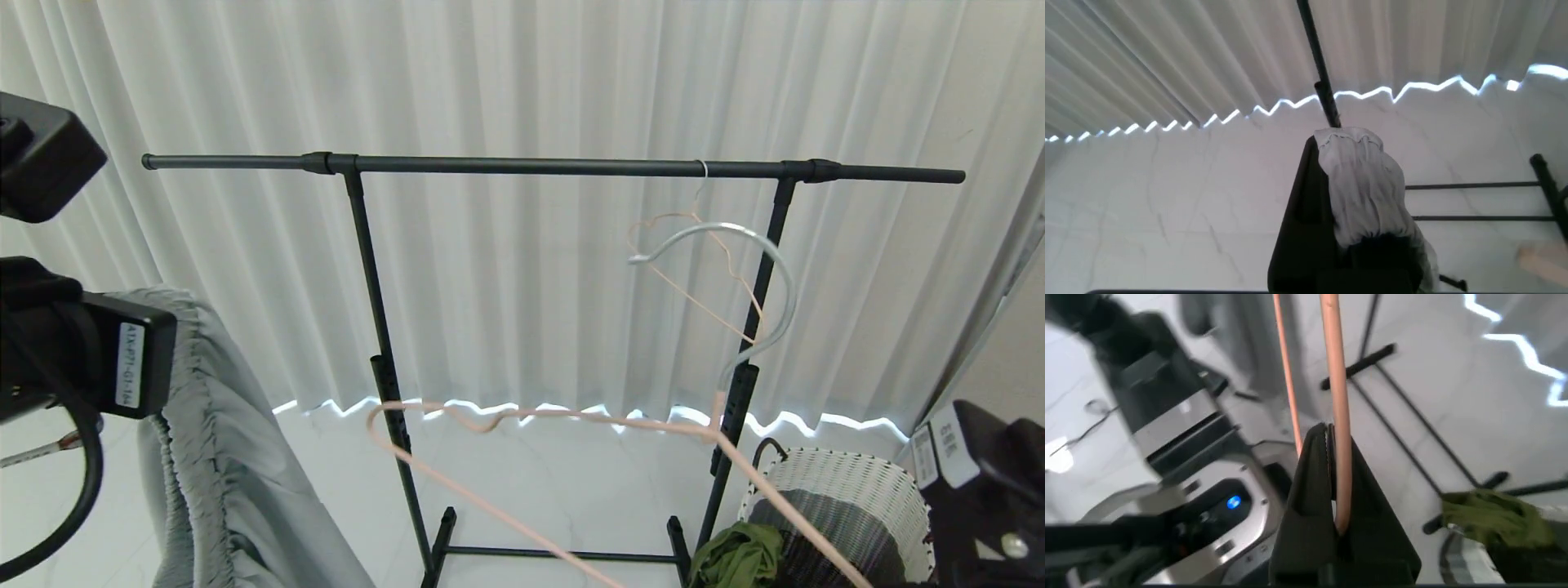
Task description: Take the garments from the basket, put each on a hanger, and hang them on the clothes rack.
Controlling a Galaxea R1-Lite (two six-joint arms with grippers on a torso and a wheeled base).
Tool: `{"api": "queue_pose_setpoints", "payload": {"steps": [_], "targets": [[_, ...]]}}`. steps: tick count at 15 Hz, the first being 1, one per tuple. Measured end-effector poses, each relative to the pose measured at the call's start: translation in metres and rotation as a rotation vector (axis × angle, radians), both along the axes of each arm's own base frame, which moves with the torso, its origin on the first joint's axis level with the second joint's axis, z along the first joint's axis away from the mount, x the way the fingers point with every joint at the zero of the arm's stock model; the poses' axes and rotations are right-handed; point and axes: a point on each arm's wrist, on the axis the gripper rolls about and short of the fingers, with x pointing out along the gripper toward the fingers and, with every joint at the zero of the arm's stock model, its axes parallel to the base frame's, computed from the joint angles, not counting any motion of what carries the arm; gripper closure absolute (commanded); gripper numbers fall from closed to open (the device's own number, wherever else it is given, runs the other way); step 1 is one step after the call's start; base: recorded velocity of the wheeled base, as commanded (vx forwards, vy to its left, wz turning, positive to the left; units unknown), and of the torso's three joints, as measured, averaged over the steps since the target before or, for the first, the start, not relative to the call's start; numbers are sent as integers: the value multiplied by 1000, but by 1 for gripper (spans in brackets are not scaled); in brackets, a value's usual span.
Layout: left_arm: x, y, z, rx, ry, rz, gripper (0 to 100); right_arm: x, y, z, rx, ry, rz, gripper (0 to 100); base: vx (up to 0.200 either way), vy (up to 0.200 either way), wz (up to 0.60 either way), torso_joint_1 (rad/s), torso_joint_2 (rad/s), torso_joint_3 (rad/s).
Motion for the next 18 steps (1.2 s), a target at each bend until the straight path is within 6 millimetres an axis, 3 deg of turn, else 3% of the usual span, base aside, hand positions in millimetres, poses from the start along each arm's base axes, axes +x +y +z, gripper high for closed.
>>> {"api": "queue_pose_setpoints", "payload": {"steps": [8, 14, 18], "targets": [[33, -23, -13, -189, 41, 100, 100, 0, 25, -2, 75, 11, 90, 100, 0, 0, 0, 0, 0, 0], [38, -26, -16, -175, 49, 113, 100, 12, 48, -12, 62, -15, 19, 100, 0, 0, 0, 0, 0, 0], [40, -26, -19, -133, 28, 181, 100, 16, 53, -18, 49, -4, -33, 100, 0, 0, 0, 0, 0, 0]]}}
